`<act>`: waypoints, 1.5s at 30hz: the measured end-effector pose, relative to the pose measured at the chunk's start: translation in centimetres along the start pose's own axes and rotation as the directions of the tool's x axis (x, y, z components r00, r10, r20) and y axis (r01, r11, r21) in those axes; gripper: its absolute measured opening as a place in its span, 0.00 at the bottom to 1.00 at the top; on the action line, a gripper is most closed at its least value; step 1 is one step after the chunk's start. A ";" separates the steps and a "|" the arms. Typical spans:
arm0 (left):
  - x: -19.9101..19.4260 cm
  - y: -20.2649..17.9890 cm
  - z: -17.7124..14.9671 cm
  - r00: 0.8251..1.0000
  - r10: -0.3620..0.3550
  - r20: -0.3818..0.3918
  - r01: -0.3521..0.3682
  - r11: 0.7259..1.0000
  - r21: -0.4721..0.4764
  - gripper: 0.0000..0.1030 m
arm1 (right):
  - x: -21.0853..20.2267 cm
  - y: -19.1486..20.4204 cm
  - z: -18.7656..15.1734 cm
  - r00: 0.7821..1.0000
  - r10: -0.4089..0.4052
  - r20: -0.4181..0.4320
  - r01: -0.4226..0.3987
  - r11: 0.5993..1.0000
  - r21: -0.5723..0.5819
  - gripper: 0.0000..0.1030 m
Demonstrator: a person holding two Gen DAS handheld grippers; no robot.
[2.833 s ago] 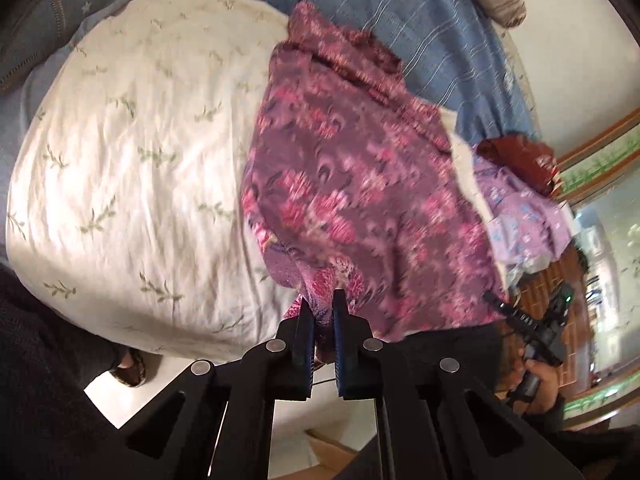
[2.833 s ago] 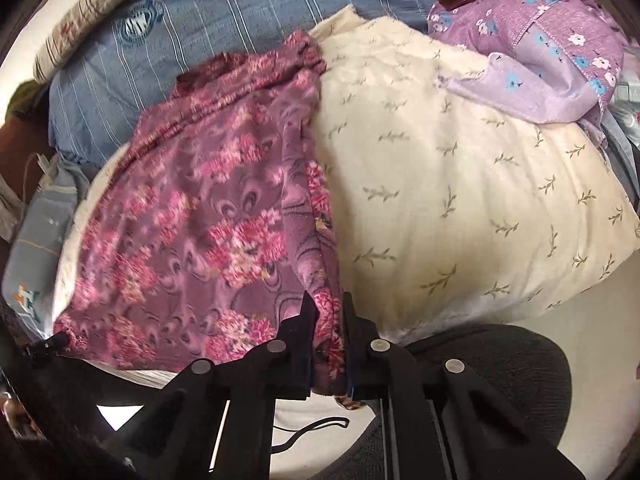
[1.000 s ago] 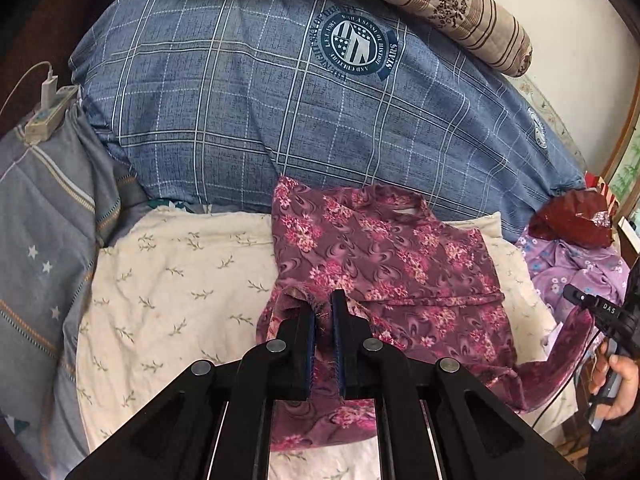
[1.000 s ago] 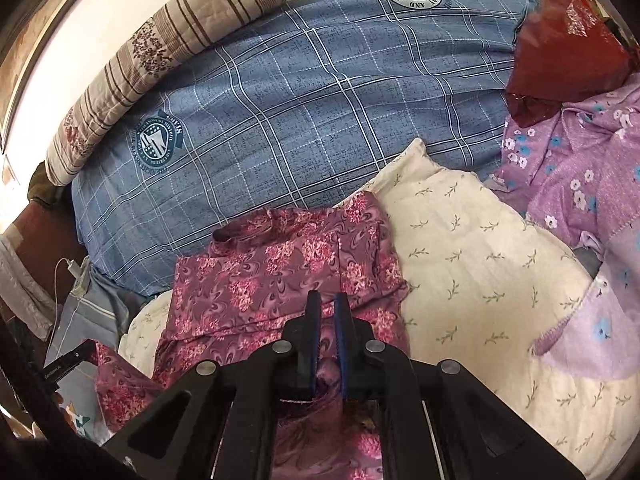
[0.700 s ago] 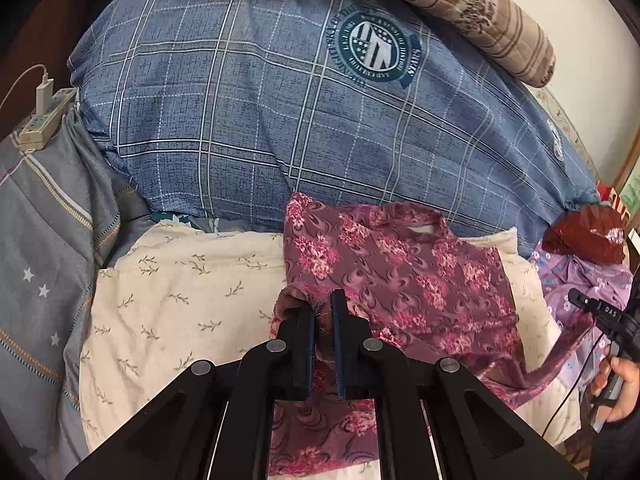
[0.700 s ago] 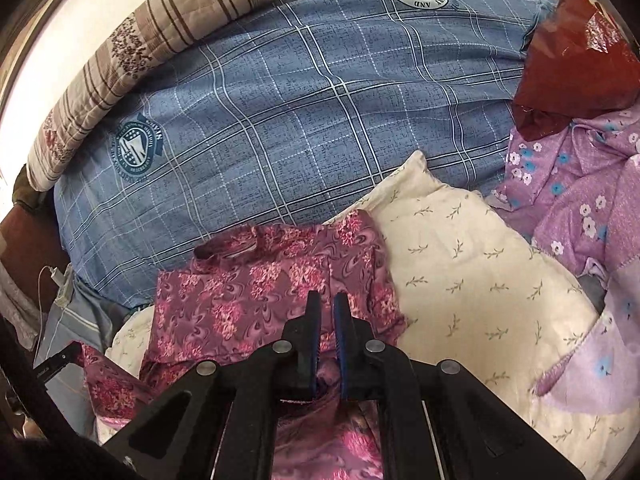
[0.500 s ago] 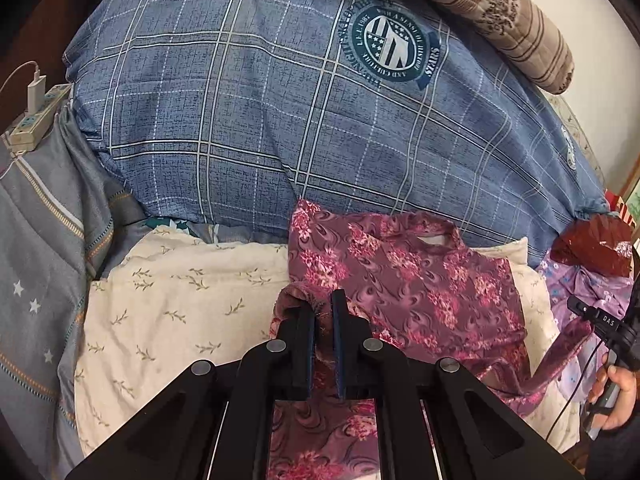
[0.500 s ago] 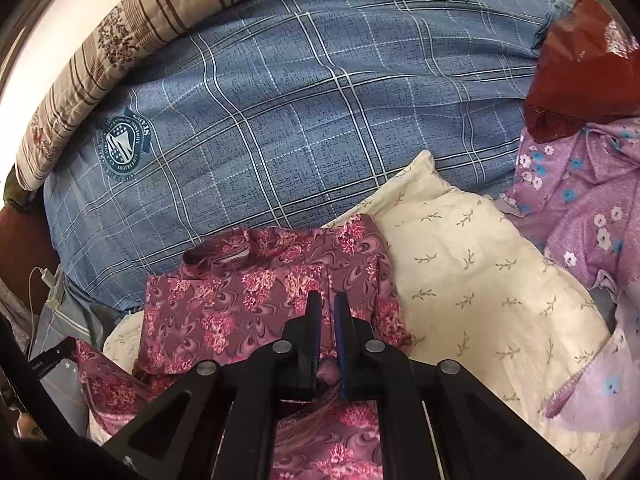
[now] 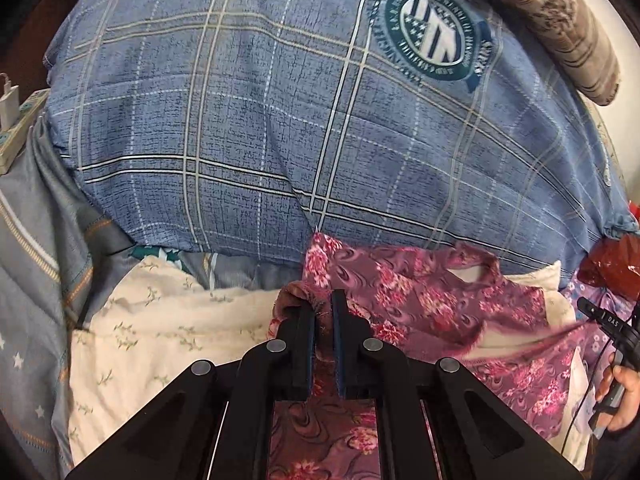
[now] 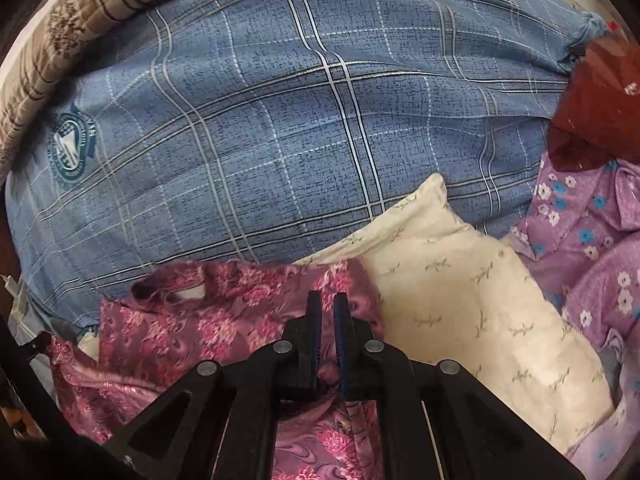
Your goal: Fold small clothes
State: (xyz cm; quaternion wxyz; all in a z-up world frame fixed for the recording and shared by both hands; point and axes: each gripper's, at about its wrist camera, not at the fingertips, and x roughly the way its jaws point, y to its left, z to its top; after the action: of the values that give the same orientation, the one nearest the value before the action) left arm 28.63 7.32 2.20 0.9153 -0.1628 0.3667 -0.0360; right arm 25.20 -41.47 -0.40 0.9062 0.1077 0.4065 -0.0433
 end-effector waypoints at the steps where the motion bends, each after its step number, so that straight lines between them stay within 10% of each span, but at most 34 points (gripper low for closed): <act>1: 0.6 -0.1 0.3 1.000 0.000 -0.003 0.000 1.000 -0.001 0.06 | 0.8 -0.1 0.5 1.000 -0.006 -0.002 0.006 1.000 0.001 0.04; 16: 11.5 0.4 3.8 0.998 0.012 -0.065 -0.013 1.000 -0.006 0.07 | 11.2 0.1 4.5 0.997 -0.056 -0.054 0.055 0.998 -0.012 0.06; 18: 12.4 0.7 3.6 0.997 0.000 -0.081 -0.001 1.000 -0.011 0.09 | 12.2 0.1 4.3 0.997 -0.053 -0.063 0.053 0.999 -0.009 0.11; 20: 12.8 1.2 3.7 0.996 -0.025 -0.085 0.023 0.999 -0.023 0.20 | 12.5 -0.2 4.1 0.997 -0.043 -0.069 0.043 0.999 -0.005 0.37; 24: 11.4 2.5 4.1 0.994 -0.102 -0.042 0.101 0.994 -0.044 0.40 | 10.9 -1.3 4.1 0.999 -0.017 -0.052 0.016 1.000 -0.013 0.43; 31: 11.2 2.5 4.2 0.978 -0.176 -0.108 0.190 0.973 0.133 0.47 | 7.7 -2.8 3.6 0.983 0.157 -0.095 -0.169 0.977 -0.129 0.56; 40: 12.2 3.8 2.2 0.953 -0.249 -0.176 0.285 0.930 0.230 0.54 | 10.0 -3.0 0.7 0.965 0.168 -0.203 -0.215 0.947 -0.240 0.56; 45: 12.7 4.3 0.3 0.966 -0.170 -0.197 0.228 0.916 0.329 0.57 | 10.7 -2.6 0.0 0.965 0.162 -0.204 -0.216 0.936 -0.278 0.56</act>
State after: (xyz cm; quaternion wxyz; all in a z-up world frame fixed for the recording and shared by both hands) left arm 37.87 9.16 -7.35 0.8876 -0.0307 0.4103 -0.2070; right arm 31.93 -43.90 -8.78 0.8720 0.0123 0.4754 0.1159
